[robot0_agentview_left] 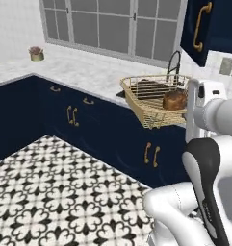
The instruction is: Open the cabinet, pick up the bread from the cabinet and place it in the basket. Then move the basket to the dining counter.
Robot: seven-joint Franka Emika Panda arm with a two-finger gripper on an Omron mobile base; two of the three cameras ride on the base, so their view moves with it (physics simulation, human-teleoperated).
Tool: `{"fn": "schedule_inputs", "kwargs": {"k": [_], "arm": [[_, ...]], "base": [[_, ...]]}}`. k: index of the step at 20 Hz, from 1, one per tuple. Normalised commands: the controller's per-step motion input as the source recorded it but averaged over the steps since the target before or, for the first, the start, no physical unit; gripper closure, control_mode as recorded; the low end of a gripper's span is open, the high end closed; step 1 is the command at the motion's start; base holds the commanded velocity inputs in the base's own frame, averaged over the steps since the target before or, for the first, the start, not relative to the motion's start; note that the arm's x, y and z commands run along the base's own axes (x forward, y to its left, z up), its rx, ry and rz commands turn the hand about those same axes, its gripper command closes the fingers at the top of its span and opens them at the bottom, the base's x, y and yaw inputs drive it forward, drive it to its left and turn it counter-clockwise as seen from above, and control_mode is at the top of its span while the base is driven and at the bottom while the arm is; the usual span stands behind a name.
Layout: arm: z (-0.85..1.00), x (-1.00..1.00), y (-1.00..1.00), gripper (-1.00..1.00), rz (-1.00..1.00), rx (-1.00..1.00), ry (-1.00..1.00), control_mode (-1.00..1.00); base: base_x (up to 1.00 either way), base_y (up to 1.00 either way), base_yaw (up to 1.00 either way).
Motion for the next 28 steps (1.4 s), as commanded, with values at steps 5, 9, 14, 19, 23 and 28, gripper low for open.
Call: {"fn": "schedule_inputs", "kwargs": {"k": [5, 9, 14, 19, 23, 28], "arm": [[0.0, 0.0, 0.0, 1.0, 0.0, 0.0, 0.0, 1.0], [0.0, 0.0, 0.0, 1.0, 0.0, 0.0, 0.0, 1.0], [0.0, 0.0, 0.0, 1.0, 0.0, 0.0, 0.0, 1.0], [0.0, 0.0, 0.0, 1.0, 0.0, 0.0, 0.0, 1.0], [0.0, 0.0, 0.0, 1.0, 0.0, 0.0, 0.0, 1.0], [0.0, 0.0, 0.0, 1.0, 0.0, 0.0, 0.0, 1.0]], "base": [[0.39, 0.29, 0.82], [1.0, 0.3, 0.46], [1.0, 0.48, 0.18], [1.0, 0.0, 0.34], [1.0, -0.36, 0.43], [1.0, -0.84, 0.34]]}}
